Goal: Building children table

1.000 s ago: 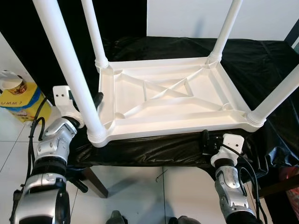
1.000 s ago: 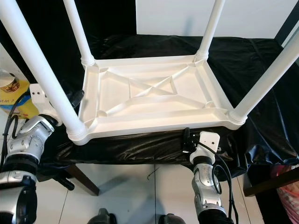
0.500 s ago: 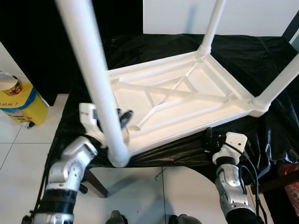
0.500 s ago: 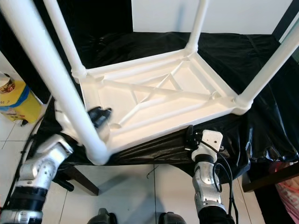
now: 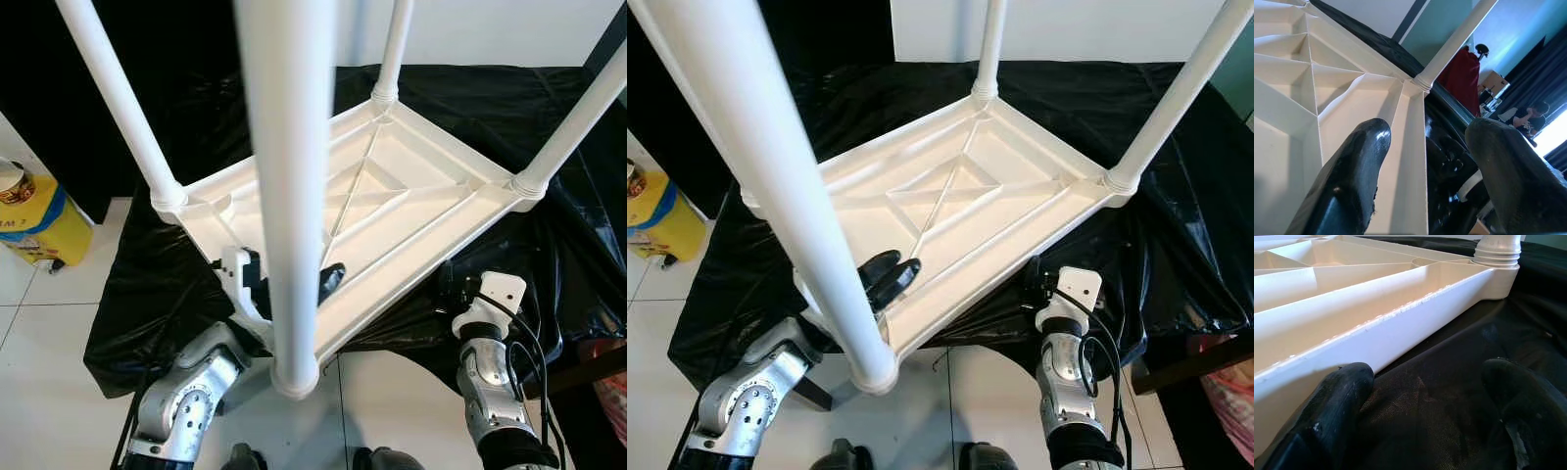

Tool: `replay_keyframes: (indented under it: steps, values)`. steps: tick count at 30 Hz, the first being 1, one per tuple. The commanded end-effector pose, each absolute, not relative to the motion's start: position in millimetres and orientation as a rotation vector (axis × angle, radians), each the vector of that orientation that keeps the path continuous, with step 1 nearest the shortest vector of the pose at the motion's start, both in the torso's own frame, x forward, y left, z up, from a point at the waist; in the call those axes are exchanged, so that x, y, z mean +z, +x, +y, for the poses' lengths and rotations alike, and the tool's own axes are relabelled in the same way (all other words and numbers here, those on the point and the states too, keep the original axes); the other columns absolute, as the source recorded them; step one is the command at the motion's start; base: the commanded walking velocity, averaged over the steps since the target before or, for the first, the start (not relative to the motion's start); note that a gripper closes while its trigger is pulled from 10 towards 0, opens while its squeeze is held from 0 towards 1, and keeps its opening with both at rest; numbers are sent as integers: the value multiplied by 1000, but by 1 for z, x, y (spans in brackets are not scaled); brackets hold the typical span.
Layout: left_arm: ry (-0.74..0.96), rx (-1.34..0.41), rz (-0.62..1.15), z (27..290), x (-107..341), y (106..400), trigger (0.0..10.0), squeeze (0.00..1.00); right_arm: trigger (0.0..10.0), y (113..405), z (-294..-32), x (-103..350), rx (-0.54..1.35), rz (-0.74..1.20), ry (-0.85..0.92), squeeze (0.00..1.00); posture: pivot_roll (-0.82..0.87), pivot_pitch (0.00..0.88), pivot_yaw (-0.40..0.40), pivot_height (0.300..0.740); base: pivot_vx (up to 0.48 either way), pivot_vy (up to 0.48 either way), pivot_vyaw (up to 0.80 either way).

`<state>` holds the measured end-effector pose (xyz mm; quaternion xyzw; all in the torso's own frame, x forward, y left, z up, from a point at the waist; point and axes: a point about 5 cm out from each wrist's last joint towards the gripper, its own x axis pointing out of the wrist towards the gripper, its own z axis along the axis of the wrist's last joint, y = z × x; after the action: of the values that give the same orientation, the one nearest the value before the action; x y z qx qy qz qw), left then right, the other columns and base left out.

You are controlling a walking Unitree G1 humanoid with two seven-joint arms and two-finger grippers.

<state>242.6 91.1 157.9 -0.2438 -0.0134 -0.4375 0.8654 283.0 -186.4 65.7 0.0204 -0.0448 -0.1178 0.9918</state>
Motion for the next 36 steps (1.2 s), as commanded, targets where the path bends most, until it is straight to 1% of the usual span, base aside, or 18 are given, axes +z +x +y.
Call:
replay_keyframes:
  steps: [1, 2, 5, 6, 9, 10, 13, 17, 23, 24, 26, 28, 29, 30, 32, 34, 35, 36]
  values:
    - [-535, -947, -10, 75, 160, 235, 10000, 0, 10000, 271, -177, 33, -194, 79, 39, 0, 24, 162, -1, 740, 0, 0, 0]
    - [-535, -947, -10, 75, 160, 235, 10000, 0, 10000, 271, -177, 33, -194, 79, 39, 0, 24, 162, -1, 740, 0, 0, 0]
    - [-537, -972, -11, 60, 163, 231, 10000, 0, 10000, 275, -171, 34, -143, 78, 53, 0, 26, 161, -2, 740, 0, 0, 0]
    - [-537, -972, -11, 60, 163, 231, 10000, 0, 10000, 275, -171, 34, -143, 78, 53, 0, 26, 161, -2, 740, 0, 0, 0]
    - [-503, -1029, -6, 43, 166, 228, 10000, 0, 10000, 283, -159, 40, -50, 46, 59, 0, 23, 156, 0, 740, 0, 0, 0]
    - [-503, -1029, -6, 43, 166, 228, 10000, 0, 10000, 283, -159, 40, -50, 46, 59, 0, 23, 156, 0, 740, 0, 0, 0]
    - [-446, -1071, 15, 35, 165, 224, 10000, 0, 10000, 290, -143, 50, 70, 9, 84, 0, 17, 156, 3, 740, 0, 0, 0]
    - [-416, -1076, 17, 33, 166, 223, 10000, 0, 10000, 295, -140, 53, 91, -3, 83, 0, 19, 155, 5, 740, 0, 0, 0]
    - [-397, -1059, 13, 32, 167, 224, 10000, 0, 10000, 302, -152, 59, 5, -23, 103, 0, 22, 153, 2, 740, 0, 0, 0]
    - [-389, -1047, 9, 33, 166, 225, 10000, 0, 10000, 302, -157, 60, -36, -34, 84, 0, 24, 151, 0, 740, 0, 0, 0]
    - [-389, -1047, 9, 33, 166, 225, 10000, 0, 10000, 302, -157, 60, -36, -34, 84, 0, 24, 151, 0, 740, 0, 0, 0]
    - [-376, -1034, 4, 34, 166, 227, 10000, 0, 10000, 302, -163, 61, -76, -48, 69, 0, 24, 151, 0, 740, 0, 0, 0]
    - [-355, -1012, -1, 38, 165, 230, 10000, 0, 10000, 300, -170, 64, -129, -68, 41, 0, 26, 148, -2, 740, 0, 0, 0]
    - [-355, -1012, -1, 38, 165, 230, 10000, 0, 10000, 300, -170, 64, -129, -68, 41, 0, 26, 148, -2, 740, 0, 0, 0]
    - [-267, -933, -16, 59, 161, 243, 10000, 0, 10000, 291, -180, 68, -185, -110, 23, 0, 23, 146, -3, 740, 0, 0, 0]
    - [-267, -933, -16, 59, 161, 243, 10000, 0, 10000, 291, -180, 68, -185, -110, 23, 0, 23, 146, -3, 740, 0, 0, 0]
    - [-232, -903, -21, 68, 161, 247, 10000, 0, 10000, 287, -182, 69, -190, -121, 24, 0, 23, 145, -3, 740, 0, 0, 0]
    - [-180, -871, -27, 83, 161, 253, 10000, 0, 10000, 281, -181, 71, -163, -134, 35, 0, 11, 141, -6, 740, 0, 0, 0]
